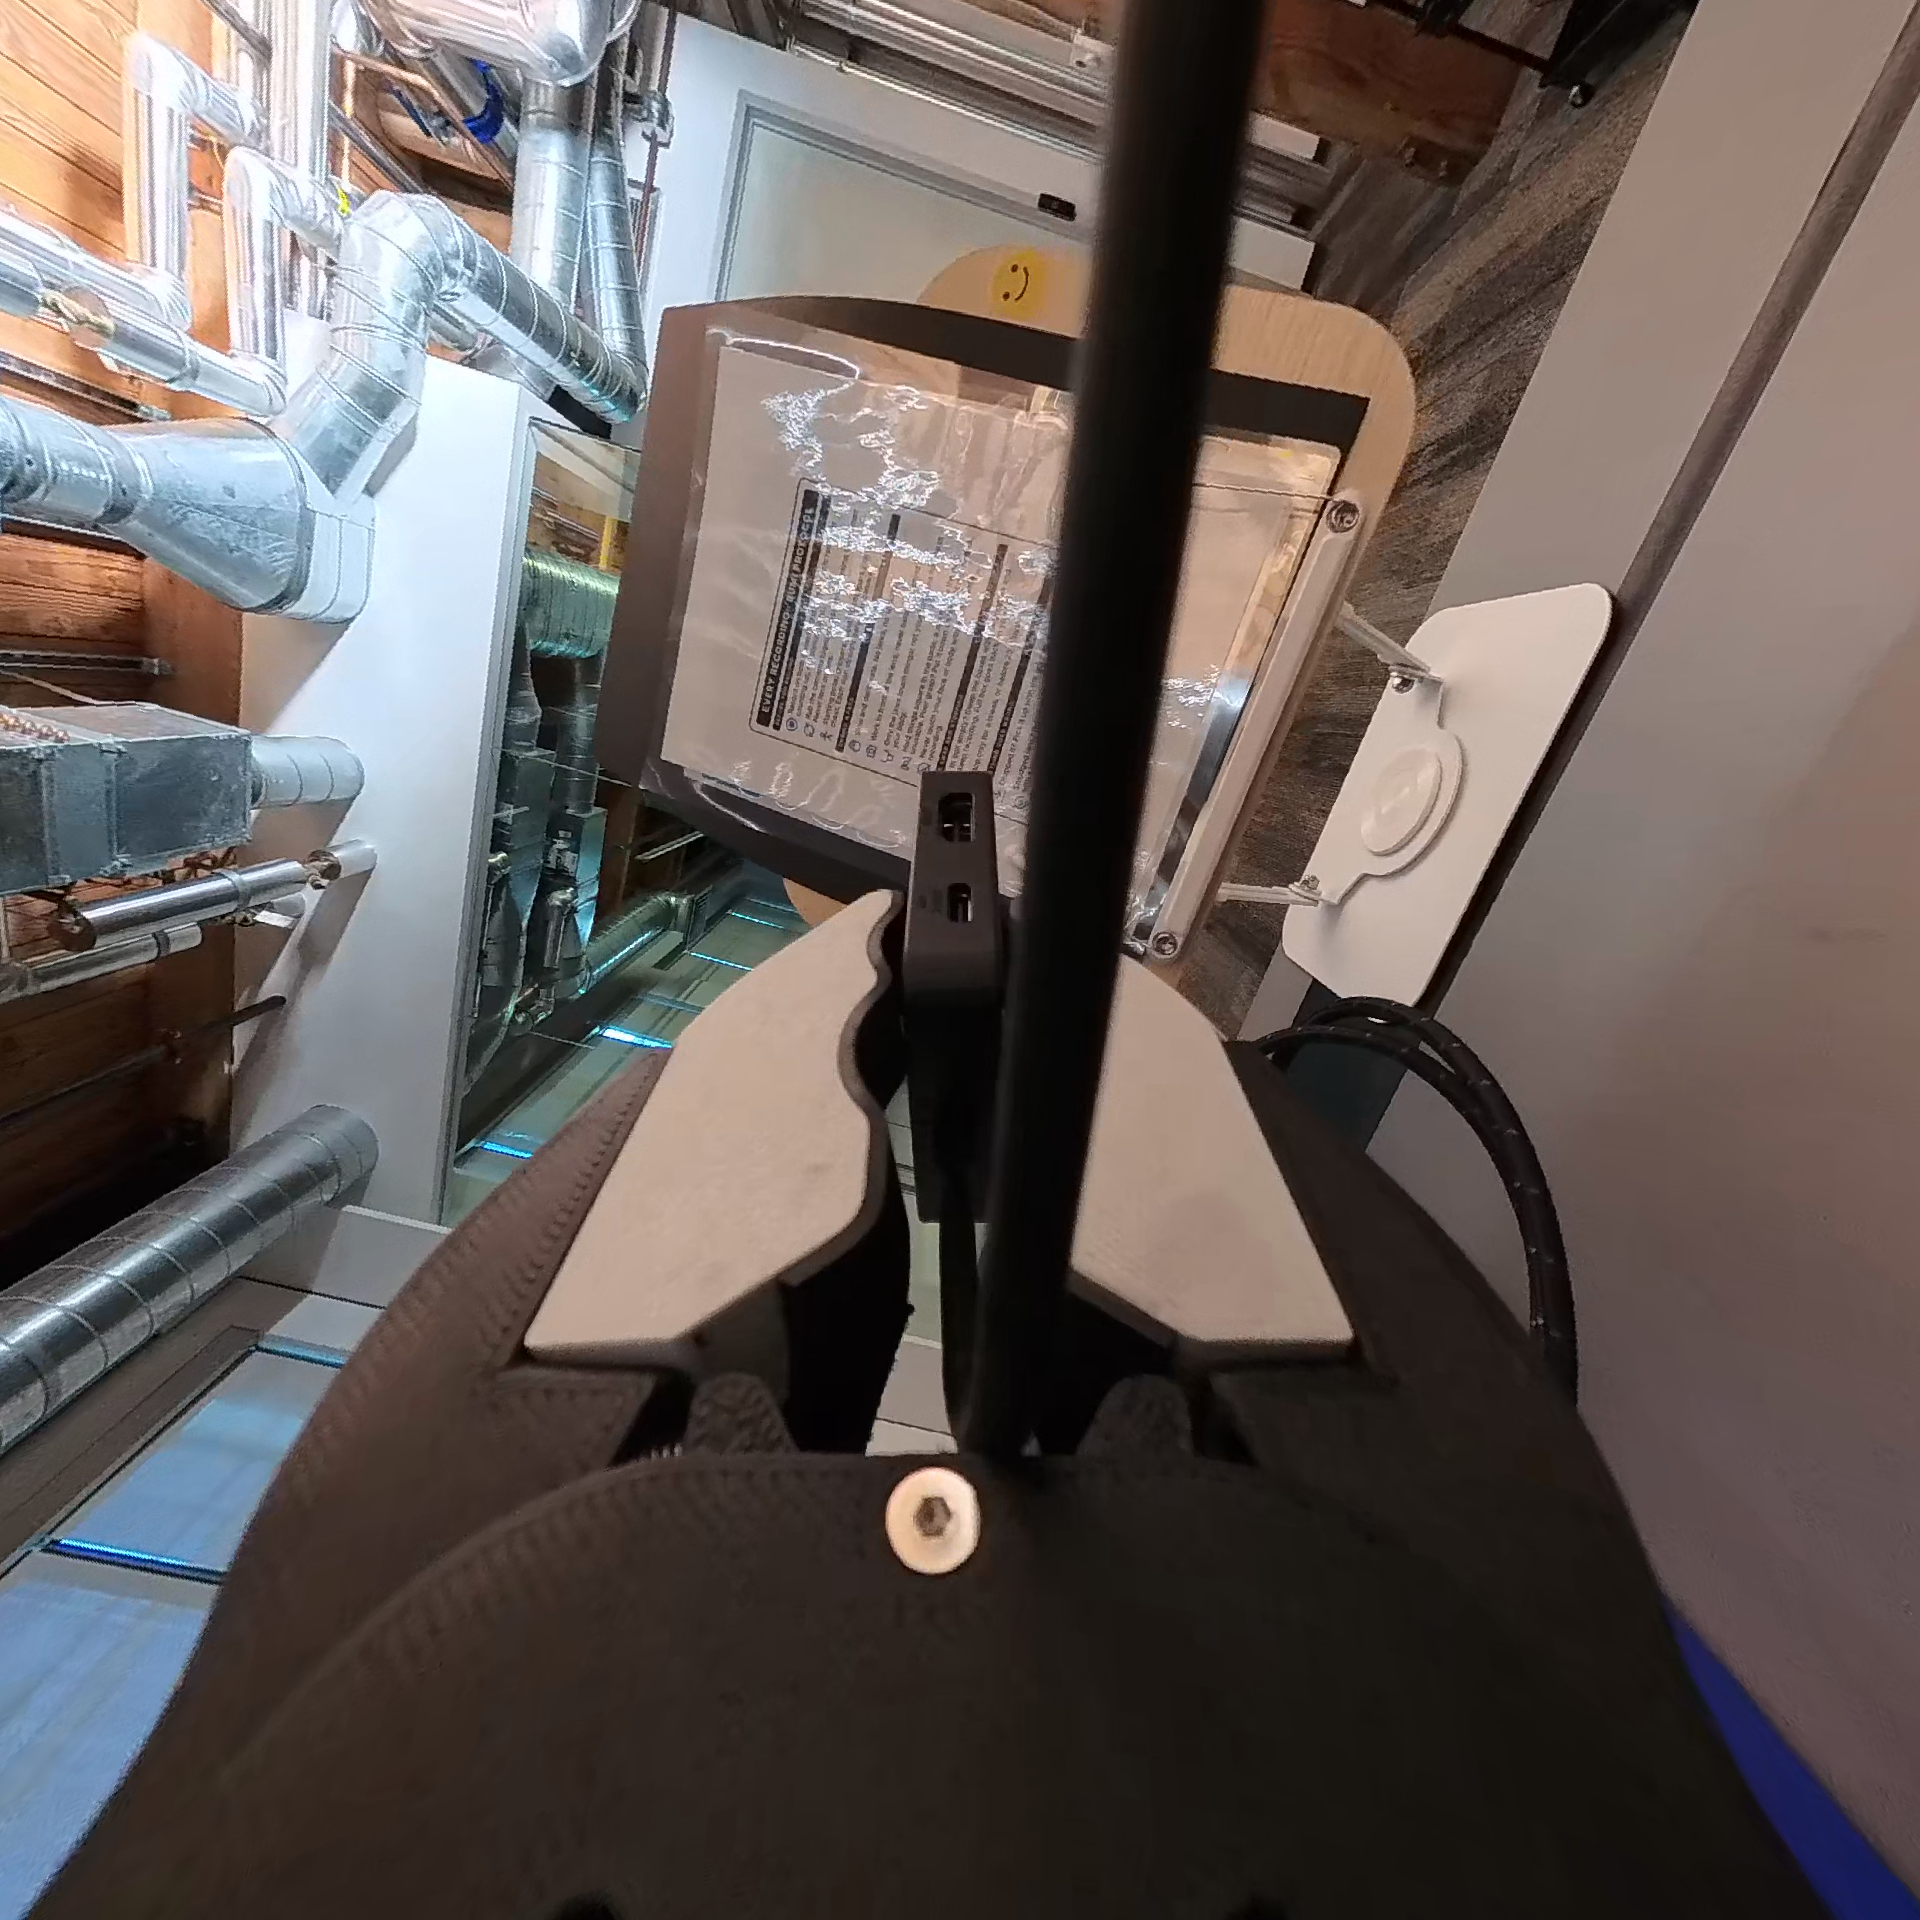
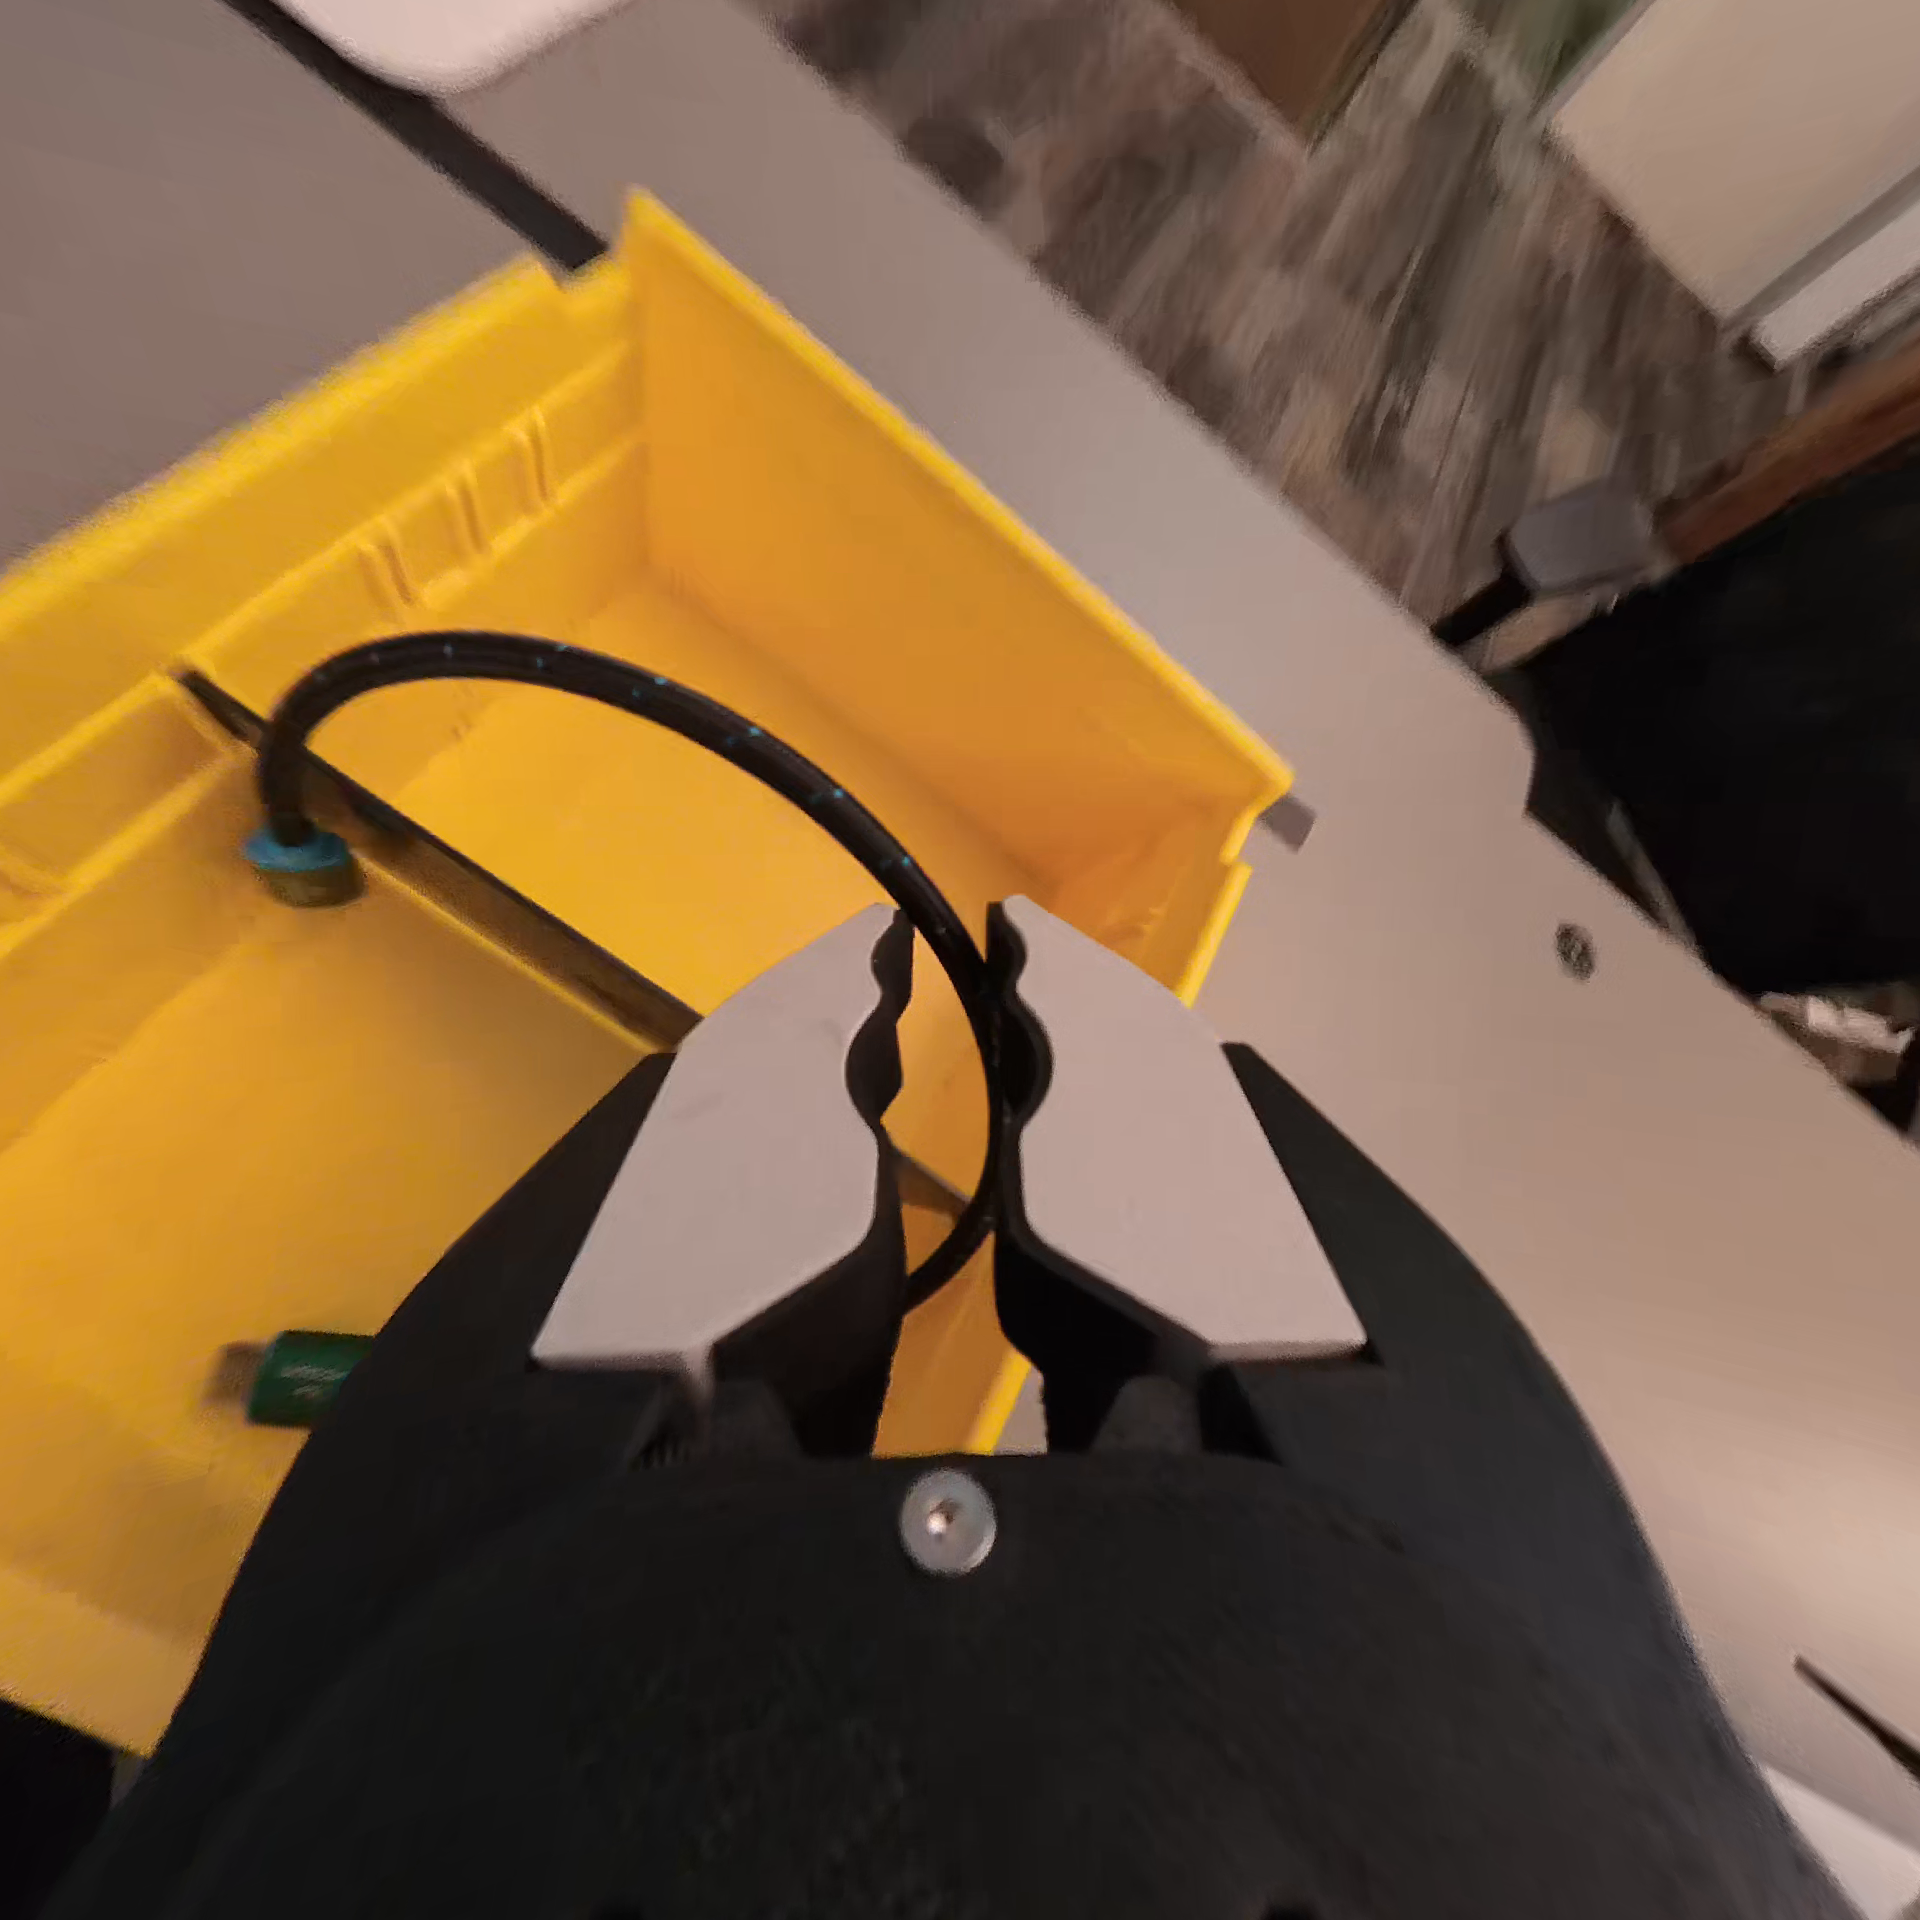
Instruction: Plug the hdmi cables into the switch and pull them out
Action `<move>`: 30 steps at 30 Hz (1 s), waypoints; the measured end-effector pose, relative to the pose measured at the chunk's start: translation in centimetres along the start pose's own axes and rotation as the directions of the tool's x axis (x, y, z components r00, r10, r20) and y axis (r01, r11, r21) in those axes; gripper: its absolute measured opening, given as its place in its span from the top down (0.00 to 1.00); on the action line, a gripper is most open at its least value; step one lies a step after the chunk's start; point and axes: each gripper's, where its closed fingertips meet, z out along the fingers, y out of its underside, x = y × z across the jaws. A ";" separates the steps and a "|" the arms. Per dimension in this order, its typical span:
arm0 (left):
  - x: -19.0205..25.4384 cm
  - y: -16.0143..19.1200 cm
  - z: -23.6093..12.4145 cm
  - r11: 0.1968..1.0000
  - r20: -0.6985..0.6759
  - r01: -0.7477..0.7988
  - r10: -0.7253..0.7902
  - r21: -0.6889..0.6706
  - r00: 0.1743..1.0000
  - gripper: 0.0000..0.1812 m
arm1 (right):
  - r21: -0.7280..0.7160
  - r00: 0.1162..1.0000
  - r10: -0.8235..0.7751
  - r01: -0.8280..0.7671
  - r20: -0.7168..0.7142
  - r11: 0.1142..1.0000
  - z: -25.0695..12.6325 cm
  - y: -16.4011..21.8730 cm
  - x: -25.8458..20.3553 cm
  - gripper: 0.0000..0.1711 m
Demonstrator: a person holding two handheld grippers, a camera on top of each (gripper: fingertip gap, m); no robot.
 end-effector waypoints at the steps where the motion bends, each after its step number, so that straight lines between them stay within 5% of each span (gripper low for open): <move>1: 0.0 0.0 0.0 1.000 0.001 -0.001 0.001 0.000 1.000 0.92 | 0.074 1.000 -0.012 0.012 0.003 0.997 -1.0 -1.2 -0.1 0.91; 9: 0.0 -0.3 -0.1 1.000 0.002 -0.003 0.003 0.008 1.000 0.92 | 0.377 0.977 -0.206 0.169 0.059 0.911 -6.5 -4.0 -2.5 0.92; 13: 0.1 -0.5 -0.2 1.000 -0.001 -0.002 0.002 0.013 1.000 0.92 | 0.588 0.948 -0.319 0.259 -0.001 0.766 -8.3 -5.8 -3.7 0.92; 18: 0.3 -0.6 -0.1 1.000 -0.008 -0.010 0.010 0.013 1.000 0.92 | 0.649 0.929 -0.369 0.288 -0.012 0.704 -9.2 -5.4 -4.3 0.93; 24: 0.6 -0.8 -0.1 1.000 -0.015 -0.014 0.014 0.015 1.000 0.92 | 0.331 0.905 -0.402 0.340 0.137 0.880 -7.3 0.7 -4.9 0.94; 30: 0.9 -1.0 0.0 1.000 -0.025 -0.017 0.018 0.018 1.000 0.92 | 0.113 0.882 -0.344 0.325 0.323 0.939 -9.1 3.5 -7.6 0.95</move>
